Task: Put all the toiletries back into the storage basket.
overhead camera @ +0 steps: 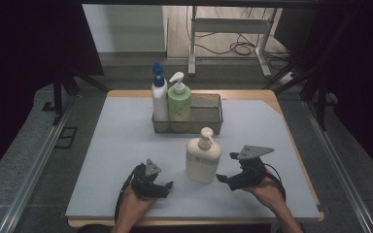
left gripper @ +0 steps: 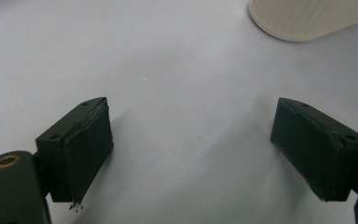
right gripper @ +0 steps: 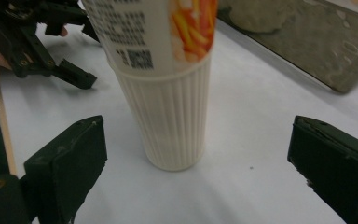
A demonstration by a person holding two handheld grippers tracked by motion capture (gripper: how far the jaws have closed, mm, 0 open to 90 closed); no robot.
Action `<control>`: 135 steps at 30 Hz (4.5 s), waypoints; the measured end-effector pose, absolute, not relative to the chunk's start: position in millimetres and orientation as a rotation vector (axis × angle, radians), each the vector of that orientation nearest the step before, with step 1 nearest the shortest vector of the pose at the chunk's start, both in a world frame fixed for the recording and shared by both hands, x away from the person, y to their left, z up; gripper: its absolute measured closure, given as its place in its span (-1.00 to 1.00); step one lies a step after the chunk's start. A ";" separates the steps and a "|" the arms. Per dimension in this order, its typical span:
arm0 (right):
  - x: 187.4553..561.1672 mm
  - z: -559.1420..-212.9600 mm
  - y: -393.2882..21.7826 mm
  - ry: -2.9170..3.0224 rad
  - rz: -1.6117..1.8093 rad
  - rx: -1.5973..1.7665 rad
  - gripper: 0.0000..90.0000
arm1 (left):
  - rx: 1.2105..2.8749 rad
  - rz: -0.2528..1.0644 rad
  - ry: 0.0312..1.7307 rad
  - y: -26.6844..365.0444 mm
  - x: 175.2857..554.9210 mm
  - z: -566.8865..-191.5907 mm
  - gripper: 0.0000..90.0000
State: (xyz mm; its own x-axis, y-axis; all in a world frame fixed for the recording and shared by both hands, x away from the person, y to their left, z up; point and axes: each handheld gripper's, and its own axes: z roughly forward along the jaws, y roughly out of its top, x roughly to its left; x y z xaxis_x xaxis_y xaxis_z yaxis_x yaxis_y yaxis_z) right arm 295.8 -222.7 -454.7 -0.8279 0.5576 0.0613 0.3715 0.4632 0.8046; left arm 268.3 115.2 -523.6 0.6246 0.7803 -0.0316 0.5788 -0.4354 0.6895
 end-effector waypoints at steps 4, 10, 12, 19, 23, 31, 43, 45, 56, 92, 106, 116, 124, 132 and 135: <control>297.7 -448.0 -215.3 2.502 1.323 0.789 -0.85 | 2.170 0.385 1.060 115.1 268.3 -523.7 -0.73; 303.3 -439.0 -201.1 2.522 1.362 0.723 -0.75 | 2.174 0.388 1.059 115.1 268.2 -523.6 -0.73; 305.7 -436.9 -195.9 2.527 1.374 0.706 -0.71 | 2.173 0.389 1.059 115.0 268.2 -523.7 -0.73; 313.1 -432.7 -179.1 2.543 1.364 0.675 -0.67 | 2.174 0.388 1.058 115.0 268.1 -523.7 -0.73; 317.1 -432.2 -173.7 2.546 1.345 0.667 -0.62 | 2.174 0.389 1.058 115.0 268.1 -523.7 -0.73; 320.0 -429.9 -168.7 2.549 1.367 0.647 -0.32 | 2.174 0.389 1.058 115.0 268.1 -523.7 -0.73; 315.3 -425.3 -167.0 2.560 1.322 0.618 -0.17 | 2.174 0.389 1.058 115.0 268.1 -523.7 -0.73; 314.2 -424.5 -165.7 2.559 1.315 0.631 -0.16 | 2.174 0.388 1.057 115.0 268.1 -523.7 -0.73; 320.3 -416.8 -163.1 2.521 1.283 0.670 -0.16 | 2.172 0.389 1.057 115.0 268.1 -523.9 -0.73; 363.9 -350.2 -175.7 2.338 1.256 0.796 -0.15 | 2.172 0.390 1.058 114.9 268.2 -524.0 -0.73; 391.5 -339.2 -175.3 2.247 1.260 0.895 -0.15 | 2.172 0.390 1.058 114.9 268.2 -524.0 -0.73; 410.1 -331.1 -170.4 2.187 1.255 0.945 -0.15 | 2.171 0.389 1.057 114.9 268.2 -524.0 -0.73; 425.1 -328.1 -163.6 2.146 1.239 0.990 -0.15 | 2.167 0.387 1.060 114.7 268.0 -524.1 -0.73; 442.1 -331.8 -157.0 2.115 1.223 1.024 -0.15 | 2.169 0.390 1.057 114.7 268.0 -524.1 -0.73; 448.7 -333.5 -154.8 2.097 1.219 1.035 -0.15 | 2.169 0.390 1.057 114.7 268.0 -524.1 -0.73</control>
State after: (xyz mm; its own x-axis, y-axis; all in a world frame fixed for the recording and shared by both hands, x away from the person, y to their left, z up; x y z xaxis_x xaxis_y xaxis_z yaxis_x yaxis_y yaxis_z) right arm 448.7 -154.8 -333.5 -0.5865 0.8087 -0.0446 0.3617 0.3108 0.8790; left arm 268.0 114.7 -524.1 0.6250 0.7802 -0.0275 0.5753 -0.4365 0.6917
